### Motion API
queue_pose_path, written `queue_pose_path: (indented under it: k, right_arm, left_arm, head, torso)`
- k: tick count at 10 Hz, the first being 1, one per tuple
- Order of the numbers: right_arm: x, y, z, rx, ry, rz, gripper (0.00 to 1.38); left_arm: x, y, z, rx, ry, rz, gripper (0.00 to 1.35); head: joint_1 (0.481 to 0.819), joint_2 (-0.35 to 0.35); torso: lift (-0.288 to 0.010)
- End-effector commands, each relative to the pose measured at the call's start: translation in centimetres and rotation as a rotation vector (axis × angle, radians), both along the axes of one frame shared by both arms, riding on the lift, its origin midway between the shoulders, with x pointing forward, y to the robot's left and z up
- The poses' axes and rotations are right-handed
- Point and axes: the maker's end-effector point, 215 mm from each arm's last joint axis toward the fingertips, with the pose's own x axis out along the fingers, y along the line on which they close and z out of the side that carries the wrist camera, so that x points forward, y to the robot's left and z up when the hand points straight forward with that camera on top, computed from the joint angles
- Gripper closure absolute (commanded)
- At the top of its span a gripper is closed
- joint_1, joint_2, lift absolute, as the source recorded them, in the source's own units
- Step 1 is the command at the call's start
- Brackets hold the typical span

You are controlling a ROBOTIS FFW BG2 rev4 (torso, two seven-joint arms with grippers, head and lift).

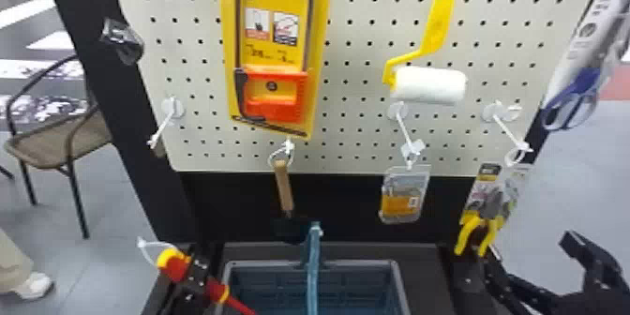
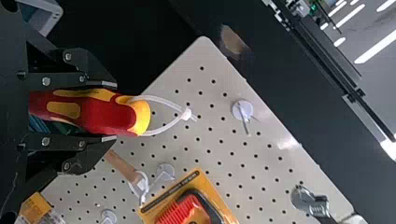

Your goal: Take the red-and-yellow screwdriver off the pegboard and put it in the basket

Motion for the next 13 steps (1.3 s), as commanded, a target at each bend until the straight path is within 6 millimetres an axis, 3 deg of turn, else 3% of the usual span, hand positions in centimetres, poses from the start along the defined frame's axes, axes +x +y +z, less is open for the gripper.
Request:
queue_pose_path:
  k: [1,3,8,13]
  right_arm:
    - [0.0,0.0,0.0,0.000,0.001,0.001,0.28]
    - [0.0,0.1,0.1,0.000,-0.001,0.004,0.28]
    - [0.0,0.1,0.0,0.000,0.001,0.007,0.28]
    - [0.0,0.1,0.0,0.000,0.001,0.007,0.28]
  left_arm:
    - [0.2,-1.0,-2.5,-0.036,0.036,-0.004,1.20]
    - [0.3,-2.5,-5.0,-0.042,0.065,-0.034,1.20]
    - [0.6,-5.5,-8.6,-0.043,0.106,-0.107,1.20]
    - [1.3,-8.7,-8.6,-0.011,0.102,-0.233,1.20]
  head:
    - [0.549,0.000]
    - [0.549,0.000]
    - [0.549,0.000]
    - [0.549,0.000]
  torso:
    - [-0.100]
    - [-0.100]
    - [-0.100]
    - [-0.100]
